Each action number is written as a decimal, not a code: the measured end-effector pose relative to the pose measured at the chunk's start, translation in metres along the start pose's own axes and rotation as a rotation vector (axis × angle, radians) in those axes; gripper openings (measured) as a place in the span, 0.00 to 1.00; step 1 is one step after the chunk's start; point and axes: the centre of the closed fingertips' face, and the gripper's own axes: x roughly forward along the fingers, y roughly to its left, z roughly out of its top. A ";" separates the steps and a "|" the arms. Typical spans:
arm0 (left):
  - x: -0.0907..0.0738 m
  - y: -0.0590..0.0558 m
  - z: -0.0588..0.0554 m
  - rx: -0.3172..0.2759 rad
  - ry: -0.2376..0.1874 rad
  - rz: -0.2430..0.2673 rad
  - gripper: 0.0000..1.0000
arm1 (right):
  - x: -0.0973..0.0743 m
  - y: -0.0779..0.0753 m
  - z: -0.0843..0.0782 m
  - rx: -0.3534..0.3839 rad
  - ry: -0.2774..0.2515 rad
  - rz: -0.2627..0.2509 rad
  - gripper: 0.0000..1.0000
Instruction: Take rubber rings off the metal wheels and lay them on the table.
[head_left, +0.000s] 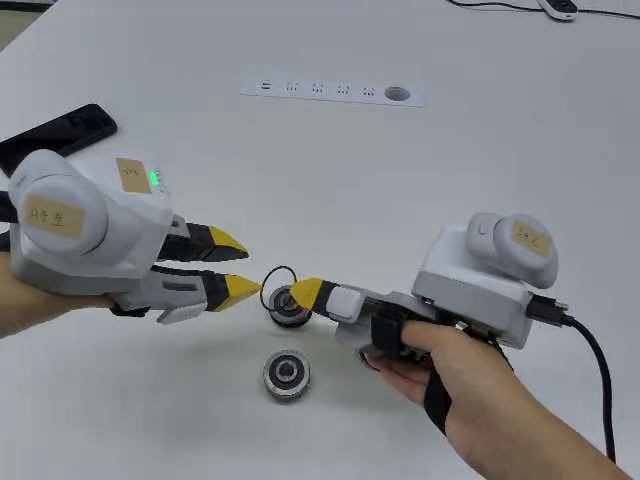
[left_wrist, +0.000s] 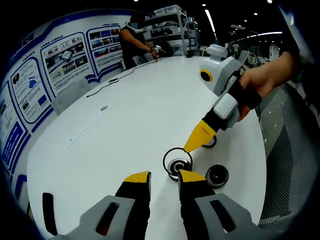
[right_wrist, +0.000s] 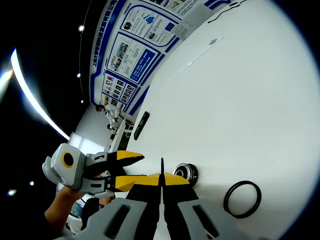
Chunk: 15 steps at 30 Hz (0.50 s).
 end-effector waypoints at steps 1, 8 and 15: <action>-0.001 0.000 0.001 -0.004 -0.006 0.002 0.22 | -0.002 -0.001 0.002 0.004 -0.006 -0.003 0.02; -0.004 -0.005 0.012 -0.039 -0.044 0.014 0.25 | -0.021 -0.013 0.015 0.039 -0.057 -0.036 0.02; -0.008 -0.008 0.016 -0.041 -0.061 0.014 0.26 | -0.041 -0.033 0.016 0.075 -0.080 -0.078 0.02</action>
